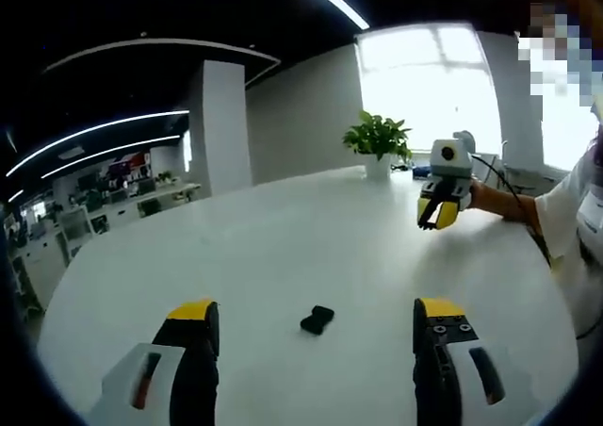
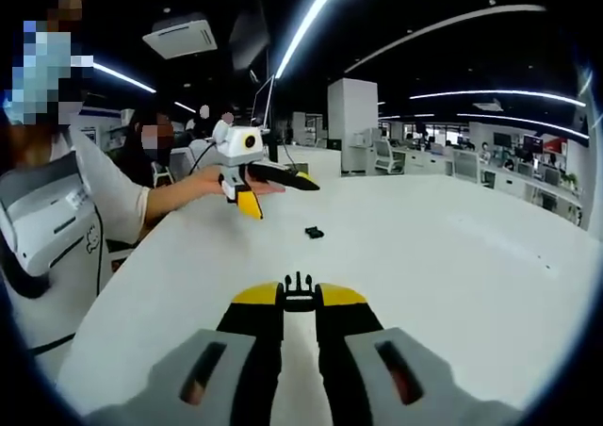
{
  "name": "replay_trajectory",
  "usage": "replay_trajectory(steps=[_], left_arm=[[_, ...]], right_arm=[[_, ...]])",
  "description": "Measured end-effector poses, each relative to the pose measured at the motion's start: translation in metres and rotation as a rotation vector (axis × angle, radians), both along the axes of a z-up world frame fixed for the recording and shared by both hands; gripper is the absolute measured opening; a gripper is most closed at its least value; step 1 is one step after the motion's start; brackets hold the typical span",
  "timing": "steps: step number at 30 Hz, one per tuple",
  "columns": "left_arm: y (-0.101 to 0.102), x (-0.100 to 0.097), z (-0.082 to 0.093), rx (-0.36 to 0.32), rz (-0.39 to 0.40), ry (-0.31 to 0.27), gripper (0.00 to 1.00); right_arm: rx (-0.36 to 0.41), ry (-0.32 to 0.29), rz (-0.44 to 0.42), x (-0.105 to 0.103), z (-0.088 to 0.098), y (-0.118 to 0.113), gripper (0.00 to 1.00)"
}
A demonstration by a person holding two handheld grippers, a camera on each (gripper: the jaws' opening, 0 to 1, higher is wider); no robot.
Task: Snap the two parts of the plastic buckle together until the buckle closes and remains connected.
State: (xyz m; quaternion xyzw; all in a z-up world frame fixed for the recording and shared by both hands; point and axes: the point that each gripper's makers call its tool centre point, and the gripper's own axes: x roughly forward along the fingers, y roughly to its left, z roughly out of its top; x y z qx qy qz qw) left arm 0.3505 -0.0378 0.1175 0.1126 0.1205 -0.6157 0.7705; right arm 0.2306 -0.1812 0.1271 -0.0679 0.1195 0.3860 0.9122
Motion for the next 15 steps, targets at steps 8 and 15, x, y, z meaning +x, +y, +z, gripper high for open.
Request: replay_trajectory(steps=[8, 15], left_arm=[[-0.004, 0.010, 0.003, -0.005, 0.002, -0.006, 0.84], [-0.011, 0.006, 0.000, 0.023, -0.054, -0.040, 0.83]], right_arm=[[0.000, 0.001, -0.003, 0.000, -0.001, 0.001, 0.12], [-0.001, 0.002, -0.003, -0.001, -0.001, 0.000, 0.12]])
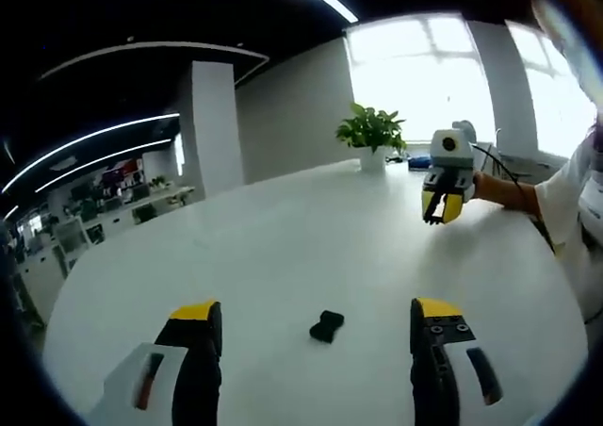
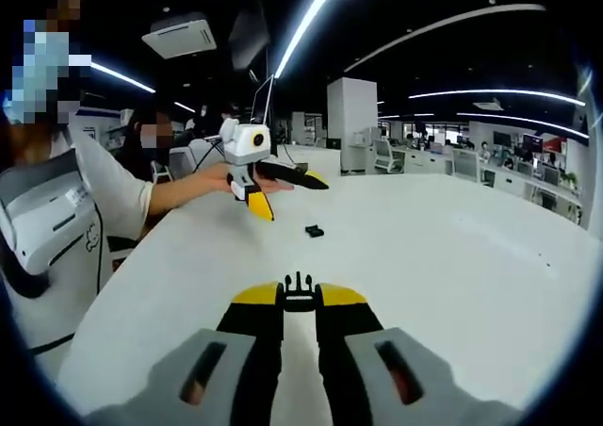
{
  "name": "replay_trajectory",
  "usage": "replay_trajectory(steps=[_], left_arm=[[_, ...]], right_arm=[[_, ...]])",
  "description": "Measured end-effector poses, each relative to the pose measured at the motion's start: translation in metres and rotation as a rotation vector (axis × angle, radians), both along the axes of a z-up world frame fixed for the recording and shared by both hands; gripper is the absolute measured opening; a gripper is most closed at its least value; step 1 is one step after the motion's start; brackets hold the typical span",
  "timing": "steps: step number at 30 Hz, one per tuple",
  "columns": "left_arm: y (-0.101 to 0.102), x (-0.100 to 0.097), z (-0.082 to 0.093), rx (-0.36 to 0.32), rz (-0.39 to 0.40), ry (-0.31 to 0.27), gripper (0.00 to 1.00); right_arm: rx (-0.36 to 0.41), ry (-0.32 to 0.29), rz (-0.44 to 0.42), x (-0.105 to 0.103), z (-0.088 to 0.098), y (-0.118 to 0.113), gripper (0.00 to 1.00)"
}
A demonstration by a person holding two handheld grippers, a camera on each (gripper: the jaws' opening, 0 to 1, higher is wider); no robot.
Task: Snap the two parts of the plastic buckle together until the buckle closes and remains connected.
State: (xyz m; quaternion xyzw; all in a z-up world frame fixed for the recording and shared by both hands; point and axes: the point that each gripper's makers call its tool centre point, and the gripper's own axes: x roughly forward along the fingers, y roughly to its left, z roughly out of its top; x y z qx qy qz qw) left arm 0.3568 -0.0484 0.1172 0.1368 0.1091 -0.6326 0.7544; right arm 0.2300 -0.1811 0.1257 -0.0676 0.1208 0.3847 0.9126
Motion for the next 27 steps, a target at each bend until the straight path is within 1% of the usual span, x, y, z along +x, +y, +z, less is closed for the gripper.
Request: replay_trajectory(steps=[3, 7, 12, 14, 17, 19, 23, 27], left_arm=[[-0.003, -0.002, -0.002, 0.011, -0.030, 0.004, 0.82], [-0.004, -0.001, -0.006, 0.036, -0.046, 0.003, 0.81], [-0.005, 0.001, -0.009, 0.047, -0.065, 0.010, 0.81], [-0.007, 0.003, -0.013, 0.062, -0.075, 0.022, 0.80], [-0.007, 0.007, -0.017, 0.086, -0.085, 0.017, 0.78], [-0.008, 0.006, -0.020, 0.102, -0.106, 0.026, 0.77], [-0.009, 0.001, -0.021, 0.108, -0.142, 0.036, 0.77], [-0.012, 0.001, -0.020, 0.097, -0.144, 0.035, 0.77]], right_arm=[[0.001, 0.005, 0.002, 0.000, -0.002, 0.000, 0.12], [0.001, 0.011, 0.004, -0.001, -0.003, 0.000, 0.12], [0.000, 0.010, 0.000, 0.000, -0.003, -0.001, 0.12], [0.000, 0.012, 0.000, -0.001, -0.004, -0.001, 0.12], [0.000, 0.016, 0.001, -0.001, -0.005, -0.001, 0.12], [-0.001, 0.016, 0.000, -0.001, -0.006, -0.001, 0.12], [-0.004, 0.014, -0.004, -0.001, -0.006, -0.003, 0.12], [-0.002, 0.018, -0.004, -0.001, -0.007, -0.003, 0.12]])
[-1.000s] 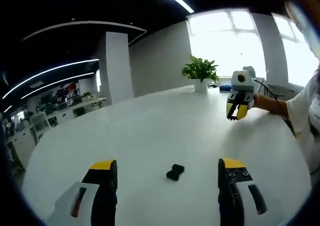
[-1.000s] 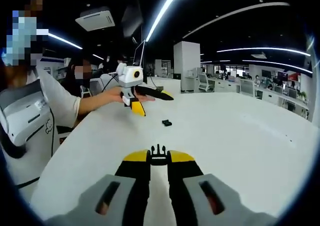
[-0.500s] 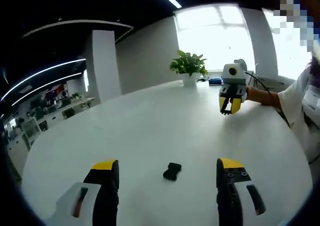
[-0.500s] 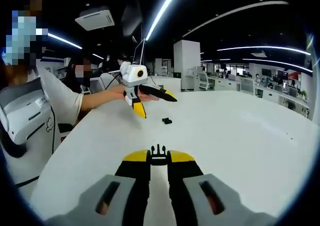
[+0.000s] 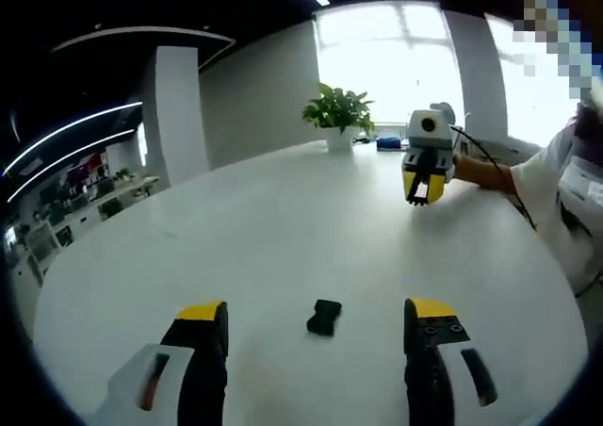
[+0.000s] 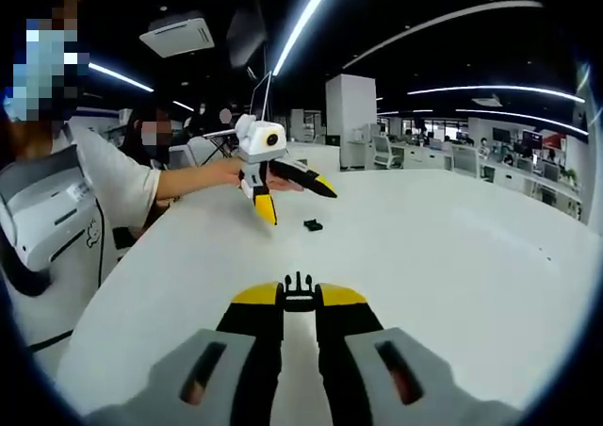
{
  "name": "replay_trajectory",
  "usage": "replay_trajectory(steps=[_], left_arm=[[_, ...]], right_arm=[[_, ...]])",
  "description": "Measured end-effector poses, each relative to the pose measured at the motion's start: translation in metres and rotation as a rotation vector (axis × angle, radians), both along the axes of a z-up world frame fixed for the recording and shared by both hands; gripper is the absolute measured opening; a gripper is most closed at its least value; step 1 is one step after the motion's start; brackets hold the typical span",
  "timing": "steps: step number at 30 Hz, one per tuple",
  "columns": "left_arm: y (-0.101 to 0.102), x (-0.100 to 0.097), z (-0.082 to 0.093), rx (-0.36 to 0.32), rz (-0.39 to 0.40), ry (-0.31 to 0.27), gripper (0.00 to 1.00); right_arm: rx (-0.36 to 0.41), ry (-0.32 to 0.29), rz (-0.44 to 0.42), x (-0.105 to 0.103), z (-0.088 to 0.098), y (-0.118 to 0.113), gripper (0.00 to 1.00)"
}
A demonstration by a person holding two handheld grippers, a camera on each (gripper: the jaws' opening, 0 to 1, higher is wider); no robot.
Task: Snap the two parts of the plastic buckle together until the buckle closes and remains connected.
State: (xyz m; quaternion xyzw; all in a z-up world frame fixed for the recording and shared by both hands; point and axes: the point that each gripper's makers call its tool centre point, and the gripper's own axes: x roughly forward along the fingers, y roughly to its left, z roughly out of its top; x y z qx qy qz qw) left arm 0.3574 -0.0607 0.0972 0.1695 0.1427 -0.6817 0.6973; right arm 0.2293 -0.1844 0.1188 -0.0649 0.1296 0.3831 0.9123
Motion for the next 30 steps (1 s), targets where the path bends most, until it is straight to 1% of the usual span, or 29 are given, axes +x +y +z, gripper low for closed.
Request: replay_trajectory(steps=[5, 11, 13, 17, 18, 24, 26, 30], left_arm=[[-0.002, 0.000, 0.001, -0.007, 0.004, -0.002, 0.77], [-0.003, -0.004, -0.004, 0.024, -0.033, -0.034, 0.76], [-0.003, -0.004, -0.006, 0.037, -0.044, -0.030, 0.76], [-0.004, -0.004, -0.008, 0.034, -0.061, -0.014, 0.75], [-0.004, -0.005, -0.009, 0.042, -0.072, -0.012, 0.74], [-0.004, -0.007, -0.012, 0.065, -0.103, -0.025, 0.70], [-0.004, -0.007, -0.013, 0.070, -0.108, -0.020, 0.70], [-0.006, -0.010, -0.011, 0.058, -0.112, 0.025, 0.68]], right_arm=[[0.006, -0.001, 0.003, 0.000, 0.001, 0.001, 0.12], [0.005, -0.001, 0.001, 0.000, 0.001, 0.000, 0.12], [0.006, 0.000, 0.001, 0.001, 0.000, 0.000, 0.12], [0.006, 0.001, 0.000, 0.001, 0.001, 0.000, 0.12], [0.006, 0.001, 0.000, 0.001, 0.001, -0.001, 0.12], [0.004, -0.001, -0.003, 0.001, 0.001, -0.002, 0.12], [0.005, 0.000, -0.003, 0.001, 0.001, -0.002, 0.12], [0.008, 0.000, 0.000, 0.001, 0.001, -0.001, 0.12]])
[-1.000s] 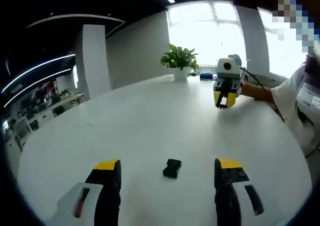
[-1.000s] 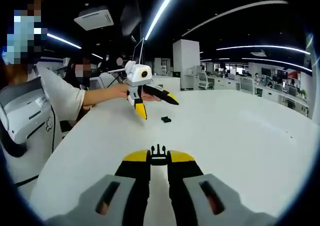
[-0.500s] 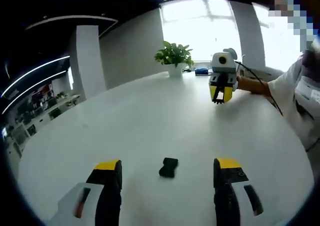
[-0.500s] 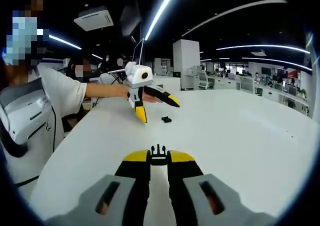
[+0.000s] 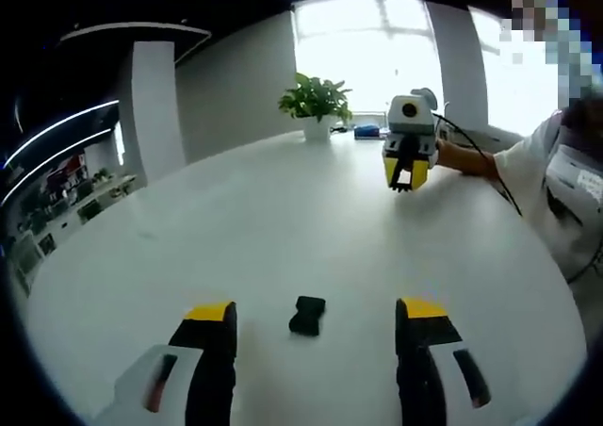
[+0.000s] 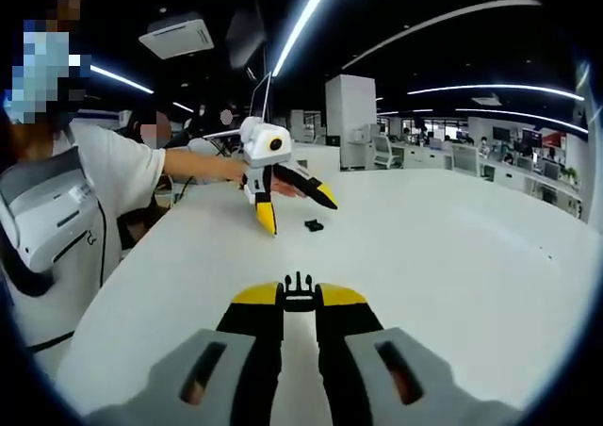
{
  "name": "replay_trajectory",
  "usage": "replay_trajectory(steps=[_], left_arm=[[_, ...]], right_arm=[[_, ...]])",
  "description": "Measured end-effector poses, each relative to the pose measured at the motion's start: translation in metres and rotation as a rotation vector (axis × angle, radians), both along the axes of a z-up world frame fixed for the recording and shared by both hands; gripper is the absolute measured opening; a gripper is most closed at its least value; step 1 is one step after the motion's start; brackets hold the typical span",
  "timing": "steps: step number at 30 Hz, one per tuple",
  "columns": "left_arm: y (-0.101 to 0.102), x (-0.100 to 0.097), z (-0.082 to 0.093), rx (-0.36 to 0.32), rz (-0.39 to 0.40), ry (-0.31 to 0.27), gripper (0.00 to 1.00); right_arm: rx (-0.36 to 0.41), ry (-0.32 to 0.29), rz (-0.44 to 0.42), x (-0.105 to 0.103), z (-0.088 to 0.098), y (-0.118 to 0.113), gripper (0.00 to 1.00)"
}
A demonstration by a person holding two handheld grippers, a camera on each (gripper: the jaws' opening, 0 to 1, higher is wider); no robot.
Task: Snap the two parts of the plastic buckle together until the buckle closes and remains connected.
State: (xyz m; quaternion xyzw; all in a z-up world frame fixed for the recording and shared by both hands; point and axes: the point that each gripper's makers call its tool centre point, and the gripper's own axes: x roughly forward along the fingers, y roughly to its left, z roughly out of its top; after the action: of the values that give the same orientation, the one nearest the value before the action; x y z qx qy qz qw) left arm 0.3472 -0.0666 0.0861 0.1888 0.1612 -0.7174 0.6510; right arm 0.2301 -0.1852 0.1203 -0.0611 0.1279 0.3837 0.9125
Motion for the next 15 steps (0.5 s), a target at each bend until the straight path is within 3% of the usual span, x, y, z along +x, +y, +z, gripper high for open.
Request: replay_trajectory(steps=[6, 10, 15], left_arm=[[0.0006, 0.0009, -0.0035, 0.018, -0.007, 0.031, 0.59], [0.0000, -0.0011, -0.0026, 0.018, 0.001, 0.091, 0.58], [-0.0006, -0.0006, -0.0047, 0.020, 0.018, 0.105, 0.48]], right_arm=[[-0.001, -0.005, 0.001, -0.0005, 0.0018, 0.0005, 0.12], [-0.002, -0.005, 0.000, -0.0008, 0.0015, 0.0006, 0.12], [-0.005, -0.007, 0.000, -0.0013, 0.0018, 0.0006, 0.12]])
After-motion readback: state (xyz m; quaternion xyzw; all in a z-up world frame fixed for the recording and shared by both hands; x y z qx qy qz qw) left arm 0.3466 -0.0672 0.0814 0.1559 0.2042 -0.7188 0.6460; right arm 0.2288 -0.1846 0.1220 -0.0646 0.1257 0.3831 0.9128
